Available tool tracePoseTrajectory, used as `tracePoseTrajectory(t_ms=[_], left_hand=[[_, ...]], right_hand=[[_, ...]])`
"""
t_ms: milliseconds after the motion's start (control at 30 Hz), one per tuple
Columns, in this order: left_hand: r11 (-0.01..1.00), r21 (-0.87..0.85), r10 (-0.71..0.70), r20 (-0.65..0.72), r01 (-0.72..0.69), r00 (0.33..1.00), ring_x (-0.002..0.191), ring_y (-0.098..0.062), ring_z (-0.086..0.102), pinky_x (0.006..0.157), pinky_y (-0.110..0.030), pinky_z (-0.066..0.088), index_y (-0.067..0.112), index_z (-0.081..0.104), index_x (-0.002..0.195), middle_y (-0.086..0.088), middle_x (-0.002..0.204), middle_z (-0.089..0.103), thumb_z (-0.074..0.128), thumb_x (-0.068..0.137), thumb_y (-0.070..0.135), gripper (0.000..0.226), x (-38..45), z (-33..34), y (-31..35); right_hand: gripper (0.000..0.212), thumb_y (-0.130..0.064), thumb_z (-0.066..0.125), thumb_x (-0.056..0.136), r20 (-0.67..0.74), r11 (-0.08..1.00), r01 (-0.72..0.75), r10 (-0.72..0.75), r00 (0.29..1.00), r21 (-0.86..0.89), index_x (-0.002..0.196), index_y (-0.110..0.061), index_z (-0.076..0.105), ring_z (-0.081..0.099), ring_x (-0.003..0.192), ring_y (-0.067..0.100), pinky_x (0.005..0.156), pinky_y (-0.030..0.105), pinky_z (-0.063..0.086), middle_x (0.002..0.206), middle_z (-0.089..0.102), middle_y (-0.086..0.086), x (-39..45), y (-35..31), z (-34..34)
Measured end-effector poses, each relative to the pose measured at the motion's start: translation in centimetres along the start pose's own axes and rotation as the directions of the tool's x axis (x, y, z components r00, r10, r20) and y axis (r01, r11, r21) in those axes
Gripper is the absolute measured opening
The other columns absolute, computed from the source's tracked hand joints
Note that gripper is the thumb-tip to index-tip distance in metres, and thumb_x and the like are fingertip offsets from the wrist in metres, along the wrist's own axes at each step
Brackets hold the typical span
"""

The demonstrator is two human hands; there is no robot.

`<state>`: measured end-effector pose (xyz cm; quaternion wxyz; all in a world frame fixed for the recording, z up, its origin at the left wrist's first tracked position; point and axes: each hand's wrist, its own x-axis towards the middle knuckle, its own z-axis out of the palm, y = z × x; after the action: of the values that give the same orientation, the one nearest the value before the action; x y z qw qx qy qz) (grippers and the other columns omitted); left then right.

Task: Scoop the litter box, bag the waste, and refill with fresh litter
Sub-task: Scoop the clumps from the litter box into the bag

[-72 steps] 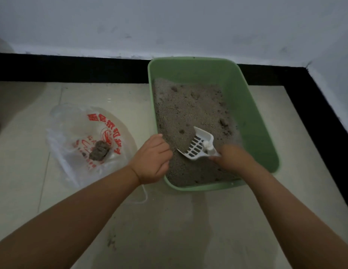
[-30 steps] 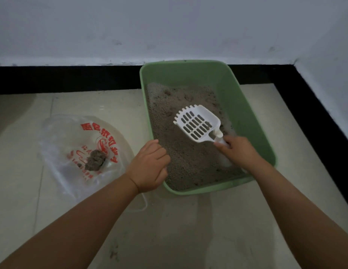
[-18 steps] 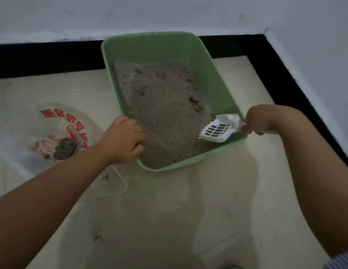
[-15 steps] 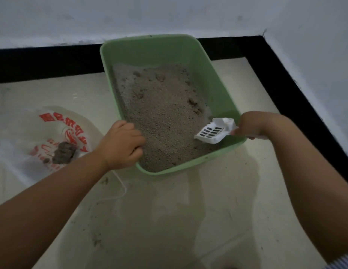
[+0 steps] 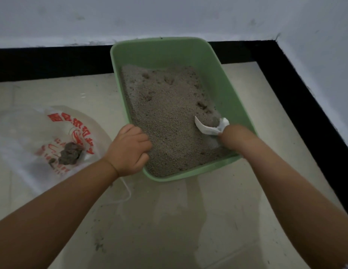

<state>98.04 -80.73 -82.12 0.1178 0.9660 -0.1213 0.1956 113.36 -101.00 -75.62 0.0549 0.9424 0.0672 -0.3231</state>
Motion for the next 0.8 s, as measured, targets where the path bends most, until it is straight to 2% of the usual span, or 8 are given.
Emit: tracePoseTrajectory(t_ms=[67,167,233,333,433,533,667,800], left_hand=[[1.000,-0.005,0.003,-0.004,-0.003,1.000,0.065,-0.021,0.029,0.067,-0.030,0.025,0.008,0.050,0.049,-0.009,0.051,0.047,0.037,0.069,0.021,0.027,0.1,0.0,0.0],[1.000,-0.021,-0.007,-0.008,0.006,1.000,0.064,-0.021,0.029,0.067,-0.029,0.025,0.008,0.050,0.049,-0.009,0.051,0.046,0.037,0.069,0.021,0.027,0.1,-0.1,0.1],[0.999,-0.037,-0.012,-0.015,0.011,1.000,0.064,-0.020,0.029,0.067,-0.029,0.025,0.008,0.049,0.049,-0.008,0.051,0.046,0.037,0.069,0.020,0.026,0.2,-0.1,0.1],[0.999,-0.036,-0.015,-0.013,0.014,1.000,0.064,-0.020,0.029,0.068,-0.029,0.026,0.009,0.049,0.050,-0.008,0.051,0.046,0.037,0.069,0.021,0.026,0.0,0.0,0.2],[0.999,-0.034,-0.020,-0.018,0.019,1.000,0.064,-0.020,0.029,0.068,-0.029,0.026,0.009,0.049,0.050,-0.008,0.051,0.046,0.037,0.069,0.022,0.026,0.0,0.0,0.1],[0.999,-0.025,-0.020,-0.018,0.020,1.000,0.065,-0.019,0.029,0.069,-0.030,0.027,0.010,0.049,0.050,-0.007,0.052,0.046,0.037,0.069,0.022,0.025,0.1,0.1,0.1],[0.999,-0.020,-0.033,-0.010,0.033,0.999,0.064,-0.018,0.028,0.070,-0.030,0.027,0.010,0.049,0.050,-0.007,0.052,0.046,0.037,0.068,0.022,0.025,0.1,0.1,0.2],[0.999,-0.009,-0.044,0.011,0.044,0.999,0.064,-0.019,0.029,0.069,-0.029,0.027,0.010,0.049,0.050,-0.007,0.051,0.047,0.037,0.068,0.023,0.025,0.2,-0.2,0.2]], right_hand=[[0.052,-0.014,0.043,0.093,-0.096,1.000,0.002,-0.003,0.995,-0.011,0.143,-0.017,0.028,0.055,0.115,0.032,0.091,0.038,0.046,0.129,0.055,0.015,0.5,-0.5,1.2],[0.043,-0.007,0.036,0.095,-0.189,0.998,0.032,-0.042,0.981,-0.052,0.138,-0.009,0.039,0.055,0.115,0.034,0.091,0.039,0.046,0.126,0.056,0.019,0.5,-0.8,1.5],[0.040,-0.009,0.037,0.095,-0.200,0.997,0.058,-0.069,0.977,-0.058,0.135,-0.006,0.043,0.057,0.112,0.033,0.085,0.037,0.046,0.122,0.058,0.020,0.7,-0.7,1.5],[0.031,-0.012,0.036,0.096,-0.211,0.993,0.100,-0.111,0.971,-0.062,0.113,0.002,0.058,0.059,0.102,0.034,0.070,0.033,0.039,0.112,0.062,0.021,0.9,-0.2,1.6],[0.032,-0.014,0.031,0.099,-0.247,0.987,0.155,-0.163,0.955,-0.051,0.111,0.002,0.056,0.059,0.100,0.035,0.068,0.033,0.038,0.106,0.061,0.024,0.8,-0.2,1.7],[0.034,-0.022,0.030,0.101,-0.328,0.977,0.202,-0.170,0.929,0.063,0.103,0.001,0.055,0.060,0.096,0.036,0.065,0.030,0.034,0.098,0.060,0.025,0.9,-0.6,1.8],[0.040,-0.028,0.034,0.100,-0.435,0.941,0.257,-0.141,0.889,0.219,0.113,0.007,0.050,0.058,0.097,0.039,0.067,0.032,0.035,0.107,0.061,0.028,1.2,-1.6,1.5],[0.041,-0.026,0.034,0.100,-0.513,0.908,0.319,-0.144,0.846,0.272,0.113,0.009,0.049,0.057,0.100,0.041,0.071,0.036,0.039,0.109,0.060,0.030,0.9,-3.0,0.8]])
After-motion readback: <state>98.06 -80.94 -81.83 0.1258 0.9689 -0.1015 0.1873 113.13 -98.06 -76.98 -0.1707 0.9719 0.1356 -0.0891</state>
